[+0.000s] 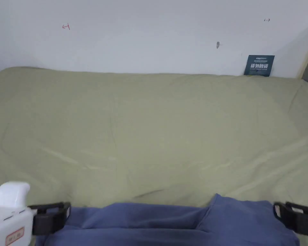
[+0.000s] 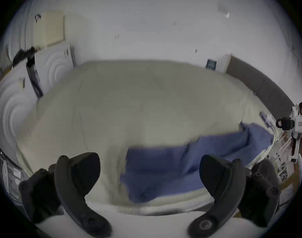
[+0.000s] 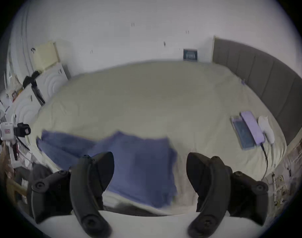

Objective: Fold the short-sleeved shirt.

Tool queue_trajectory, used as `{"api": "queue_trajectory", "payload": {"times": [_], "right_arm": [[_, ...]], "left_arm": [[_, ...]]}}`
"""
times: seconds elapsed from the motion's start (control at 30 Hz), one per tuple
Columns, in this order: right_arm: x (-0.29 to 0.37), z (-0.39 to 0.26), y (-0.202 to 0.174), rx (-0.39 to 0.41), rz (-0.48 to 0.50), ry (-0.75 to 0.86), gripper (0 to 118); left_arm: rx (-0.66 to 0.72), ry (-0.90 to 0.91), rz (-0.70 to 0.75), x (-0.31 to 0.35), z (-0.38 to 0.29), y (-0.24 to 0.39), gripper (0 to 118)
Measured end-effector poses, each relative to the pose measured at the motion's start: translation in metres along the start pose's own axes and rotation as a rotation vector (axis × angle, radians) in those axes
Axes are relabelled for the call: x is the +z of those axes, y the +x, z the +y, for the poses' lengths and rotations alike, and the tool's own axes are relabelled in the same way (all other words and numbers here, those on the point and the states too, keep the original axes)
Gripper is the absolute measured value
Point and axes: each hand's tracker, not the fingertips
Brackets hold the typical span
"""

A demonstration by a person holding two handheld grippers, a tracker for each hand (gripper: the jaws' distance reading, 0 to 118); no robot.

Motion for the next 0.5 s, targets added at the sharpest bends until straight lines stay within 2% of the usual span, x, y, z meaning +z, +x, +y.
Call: {"api": "queue_trajectory", "payload": {"times": [0.07, 0.1, 0.13, 0.17, 0.2, 0.23, 0.27, 0.3, 0.37, 0.5], "right_arm": [[0.007, 0.027, -0.033, 0.046, -0.004, 0.132, 89], [0.012, 0.038, -0.055, 0.088, -0.043, 0.205, 88], [0.017, 0.046, -0.075, 0.12, -0.064, 0.283, 85], [0.02, 0.051, -0.092, 0.138, -0.069, 0.341, 66], [0.021, 0.055, -0.108, 0.15, -0.081, 0.382, 38], [0.022, 0.056, -0.121, 0.158, -0.071, 0.419, 1], [0.021, 0.05, -0.131, 0.176, -0.085, 0.421, 0], [0.021, 0.051, -0.136, 0.148, -0.086, 0.458, 0], [0.021, 0.048, -0.144, 0.144, -0.075, 0.452, 0], [0.026, 0.042, -0.151, 0.178, -0.113, 0.51, 0]], "left_arm": [[-0.006, 0.123, -0.009, 0.018, 0.038, 0.039, 115], [-0.018, 0.179, -0.002, 0.005, 0.039, 0.033, 110], [-0.031, 0.26, 0.027, 0.011, 0.049, 0.052, 97], [-0.054, 0.334, 0.047, 0.016, 0.055, 0.068, 64], [-0.073, 0.391, 0.112, 0.019, 0.06, 0.088, 28], [-0.082, 0.456, 0.106, 0.015, 0.056, 0.094, 1], [-0.075, 0.507, 0.123, 0.018, 0.054, 0.104, 1], [-0.052, 0.526, 0.128, 0.021, 0.052, 0.113, 1], [-0.043, 0.506, 0.092, 0.022, 0.048, 0.121, 1], [-0.084, 0.533, 0.119, 0.03, 0.037, 0.136, 1]]}}
